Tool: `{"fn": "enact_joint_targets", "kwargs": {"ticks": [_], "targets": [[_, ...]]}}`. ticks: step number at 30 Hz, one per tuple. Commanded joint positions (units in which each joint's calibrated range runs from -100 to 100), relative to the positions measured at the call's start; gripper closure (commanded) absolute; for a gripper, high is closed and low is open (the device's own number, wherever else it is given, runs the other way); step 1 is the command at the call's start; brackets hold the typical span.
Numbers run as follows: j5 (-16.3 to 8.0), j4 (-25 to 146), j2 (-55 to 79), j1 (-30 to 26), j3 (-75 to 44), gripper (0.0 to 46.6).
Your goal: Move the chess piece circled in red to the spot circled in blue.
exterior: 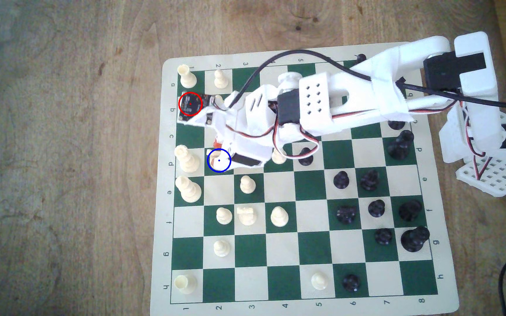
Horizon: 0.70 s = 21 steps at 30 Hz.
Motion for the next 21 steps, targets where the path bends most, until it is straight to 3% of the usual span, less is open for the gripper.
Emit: {"fn": "enact_joint_targets", "kwargs": {"ticks": [1, 13, 21], "targets": [[0.0, -0.5, -4.8, 0.0, -3.6, 35.7], [-0.4, 6.1, -15.9, -2.0, -0.6, 35.1], [-0.1, 12.1, -29.7, -4.0, 6.2, 31.7]]}}
